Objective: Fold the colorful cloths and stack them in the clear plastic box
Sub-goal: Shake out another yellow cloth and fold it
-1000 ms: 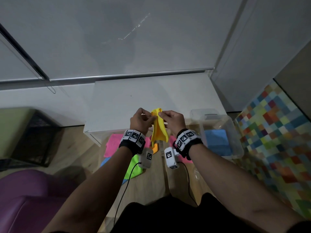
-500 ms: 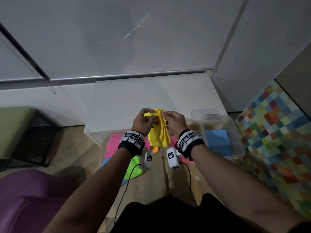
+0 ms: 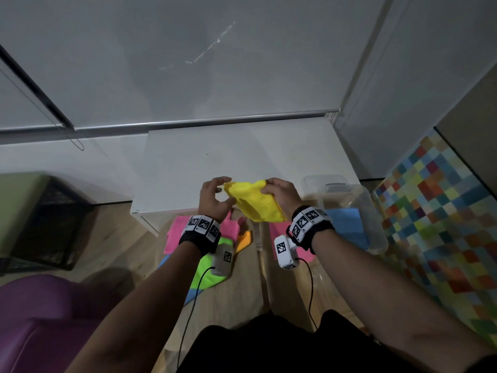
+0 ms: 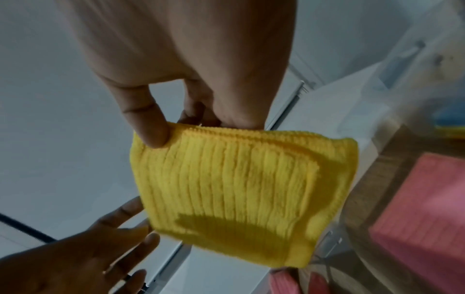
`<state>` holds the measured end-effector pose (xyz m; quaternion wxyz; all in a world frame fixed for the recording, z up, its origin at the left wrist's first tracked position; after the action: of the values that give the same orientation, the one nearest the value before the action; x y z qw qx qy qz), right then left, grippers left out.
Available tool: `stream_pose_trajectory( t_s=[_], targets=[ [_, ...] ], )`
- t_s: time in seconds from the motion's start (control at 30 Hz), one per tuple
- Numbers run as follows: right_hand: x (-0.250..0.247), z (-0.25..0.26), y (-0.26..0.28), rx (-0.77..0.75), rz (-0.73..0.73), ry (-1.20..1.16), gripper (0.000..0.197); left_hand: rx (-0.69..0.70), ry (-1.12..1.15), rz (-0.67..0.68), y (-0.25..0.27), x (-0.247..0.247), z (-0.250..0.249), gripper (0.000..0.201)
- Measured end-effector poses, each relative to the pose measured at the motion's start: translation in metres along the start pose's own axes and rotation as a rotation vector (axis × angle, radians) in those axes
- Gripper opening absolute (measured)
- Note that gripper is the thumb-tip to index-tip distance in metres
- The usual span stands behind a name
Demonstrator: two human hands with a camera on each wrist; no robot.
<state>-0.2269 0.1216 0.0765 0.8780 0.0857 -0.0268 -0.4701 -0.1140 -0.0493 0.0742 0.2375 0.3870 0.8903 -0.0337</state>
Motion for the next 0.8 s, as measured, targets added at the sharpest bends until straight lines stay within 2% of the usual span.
stream_pose_trajectory(
  t_s=[0.13,0.23,0.3,0.4,0.5,0.53,0.63,0.73,0.8],
  targets=[
    [-0.005,0.007,-0.001,-0.026,0.002,0.033,0.010,0.160,-0.244,0.060,0.002,0.007,-0.008,0.036],
    [-0.013,0.008,0.001,-0.040,-0.036,0.074,0.007,0.191,-0.409,0.089,0.005,0.013,-0.006,0.040],
    [-0.026,0.009,0.000,-0.060,-0.106,0.105,0.014,0.228,-0.516,0.102,0.007,0.015,0.000,0.044],
    [-0.048,0.007,0.001,-0.074,-0.227,0.136,0.024,0.288,-0.469,0.094,0.011,0.010,0.001,0.044],
    [-0.054,0.001,0.005,-0.050,-0.265,0.094,0.024,0.325,-0.344,0.137,0.015,0.014,-0.008,0.040],
    [-0.053,-0.001,0.006,-0.032,-0.268,0.055,0.022,0.266,-0.296,0.164,0.013,0.016,-0.008,0.039],
    [-0.040,-0.007,0.011,0.041,-0.187,-0.126,0.005,-0.033,-0.038,0.268,0.007,0.021,0.003,0.039],
    [-0.029,-0.011,0.016,0.100,-0.124,-0.320,0.009,-0.307,0.335,0.348,0.010,0.036,0.013,0.043],
    [-0.029,-0.014,0.016,0.111,-0.145,-0.411,0.012,-0.455,0.379,0.419,0.015,0.052,0.023,0.048]
  ],
)
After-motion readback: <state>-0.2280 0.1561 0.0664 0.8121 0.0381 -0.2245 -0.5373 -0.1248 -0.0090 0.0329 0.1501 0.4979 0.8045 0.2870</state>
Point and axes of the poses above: each hand's wrist, its own y-axis away from the middle knuckle, its own x-axis out of the palm, z = x × y, the point moved 7 cm from there along -y, towards the middle knuckle, and after that the axes turned 12 degrees about -x, right-handed, at the moved point
